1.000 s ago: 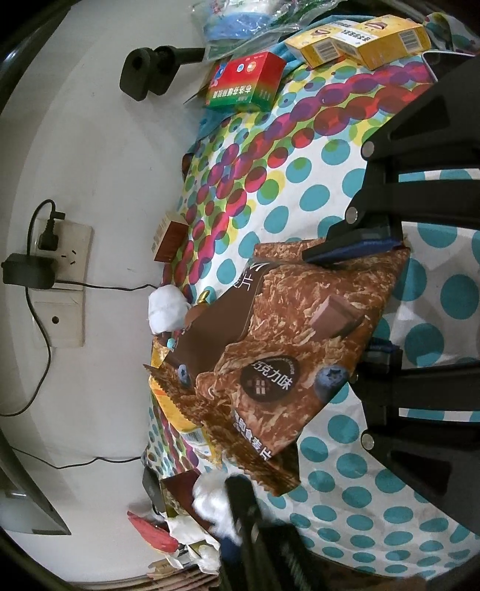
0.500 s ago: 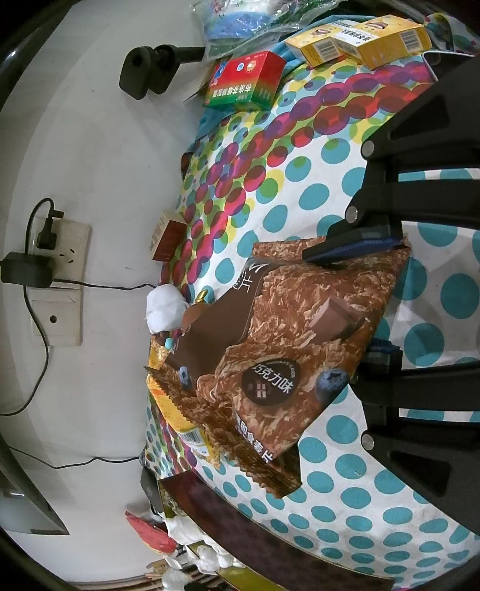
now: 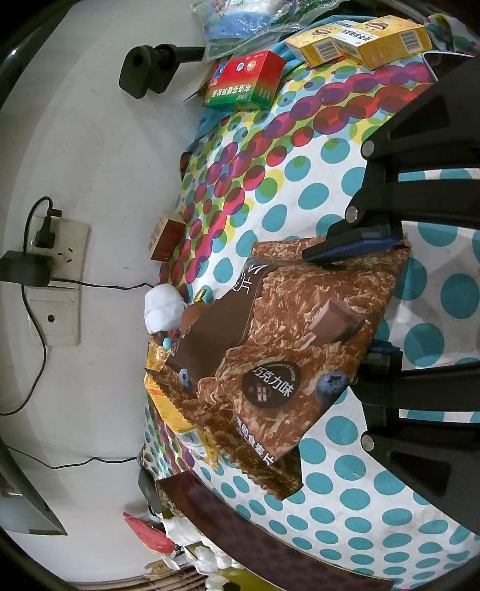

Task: Organize objects
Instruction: 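Carry plastic-wrapped bundle into gold tray with left tool and release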

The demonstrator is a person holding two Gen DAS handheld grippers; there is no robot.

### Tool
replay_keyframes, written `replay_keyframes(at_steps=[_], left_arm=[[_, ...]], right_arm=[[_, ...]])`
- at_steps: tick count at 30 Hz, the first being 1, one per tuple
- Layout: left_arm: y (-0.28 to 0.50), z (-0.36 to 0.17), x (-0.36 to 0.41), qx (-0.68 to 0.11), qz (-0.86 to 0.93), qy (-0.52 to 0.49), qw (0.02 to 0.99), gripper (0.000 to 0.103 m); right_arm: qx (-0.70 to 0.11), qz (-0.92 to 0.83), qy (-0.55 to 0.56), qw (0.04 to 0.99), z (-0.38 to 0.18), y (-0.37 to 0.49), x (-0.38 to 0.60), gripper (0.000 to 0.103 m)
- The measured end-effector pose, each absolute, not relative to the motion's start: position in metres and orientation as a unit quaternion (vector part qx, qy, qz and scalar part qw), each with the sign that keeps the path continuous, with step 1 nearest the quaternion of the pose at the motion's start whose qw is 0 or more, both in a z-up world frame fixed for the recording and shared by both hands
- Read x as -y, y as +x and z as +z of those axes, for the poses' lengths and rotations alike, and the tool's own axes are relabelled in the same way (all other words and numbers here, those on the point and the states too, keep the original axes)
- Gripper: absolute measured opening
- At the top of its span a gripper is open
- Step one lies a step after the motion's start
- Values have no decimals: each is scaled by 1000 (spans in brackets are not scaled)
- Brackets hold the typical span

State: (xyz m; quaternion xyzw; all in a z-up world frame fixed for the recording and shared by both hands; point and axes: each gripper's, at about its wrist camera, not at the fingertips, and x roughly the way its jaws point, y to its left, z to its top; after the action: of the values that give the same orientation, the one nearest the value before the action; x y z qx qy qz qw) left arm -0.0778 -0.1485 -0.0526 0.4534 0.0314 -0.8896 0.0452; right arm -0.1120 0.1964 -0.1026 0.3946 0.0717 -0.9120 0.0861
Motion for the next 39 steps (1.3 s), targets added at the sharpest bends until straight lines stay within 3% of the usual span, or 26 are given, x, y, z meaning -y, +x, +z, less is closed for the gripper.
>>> replay_keyframes(at_steps=[16, 21, 28, 39], left_arm=[[-114, -88, 174, -35, -854, 517, 53, 41], [-116, -93, 172, -22, -848, 527, 57, 45], [-107, -87, 162, 6, -853, 519, 55, 53], [-64, -60, 156, -43, -878, 467, 97, 54]], right_arm=[[-69, -910, 400, 86, -105, -114, -197, 37], [-65, -909, 402, 84, -105, -113, -197, 38], [-66, -910, 400, 82, -105, -113, -198, 38], [-69, -918, 381, 86, -99, -107, -196, 33]])
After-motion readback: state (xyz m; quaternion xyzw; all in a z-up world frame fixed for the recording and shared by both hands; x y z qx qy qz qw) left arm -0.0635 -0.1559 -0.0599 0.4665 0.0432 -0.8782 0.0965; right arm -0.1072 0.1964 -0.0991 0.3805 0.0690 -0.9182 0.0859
